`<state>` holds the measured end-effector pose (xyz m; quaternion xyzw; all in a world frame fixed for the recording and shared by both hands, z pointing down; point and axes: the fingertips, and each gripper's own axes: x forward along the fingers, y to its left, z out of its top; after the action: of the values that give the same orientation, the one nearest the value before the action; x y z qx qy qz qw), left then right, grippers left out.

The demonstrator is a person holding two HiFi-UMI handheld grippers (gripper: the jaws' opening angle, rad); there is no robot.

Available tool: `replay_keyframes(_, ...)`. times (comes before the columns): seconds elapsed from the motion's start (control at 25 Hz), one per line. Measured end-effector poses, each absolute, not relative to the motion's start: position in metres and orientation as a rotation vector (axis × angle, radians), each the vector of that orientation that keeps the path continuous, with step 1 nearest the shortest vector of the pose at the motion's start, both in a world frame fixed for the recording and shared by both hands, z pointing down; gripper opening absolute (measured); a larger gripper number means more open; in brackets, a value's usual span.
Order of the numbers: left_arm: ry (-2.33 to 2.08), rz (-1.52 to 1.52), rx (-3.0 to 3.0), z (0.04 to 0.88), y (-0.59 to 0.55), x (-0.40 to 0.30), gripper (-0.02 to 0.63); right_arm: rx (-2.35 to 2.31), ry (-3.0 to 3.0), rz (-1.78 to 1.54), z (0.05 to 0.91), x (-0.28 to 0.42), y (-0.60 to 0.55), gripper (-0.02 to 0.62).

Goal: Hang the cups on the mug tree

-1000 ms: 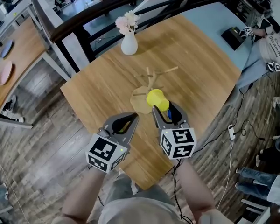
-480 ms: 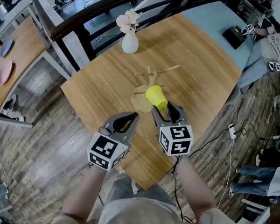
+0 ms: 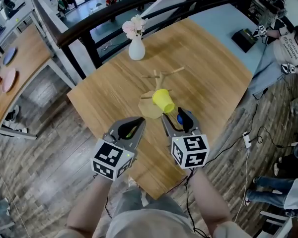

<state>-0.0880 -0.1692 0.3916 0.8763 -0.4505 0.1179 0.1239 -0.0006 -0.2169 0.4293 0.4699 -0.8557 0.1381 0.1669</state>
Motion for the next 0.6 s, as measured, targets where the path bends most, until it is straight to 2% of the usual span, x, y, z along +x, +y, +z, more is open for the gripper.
replay_keyframes(0.6,-1.397,0.224,2.662,0.305,-0.112,-0.078,0.002,1.360,-2.582,0.290,0.329,0.022,-0.136,0.123)
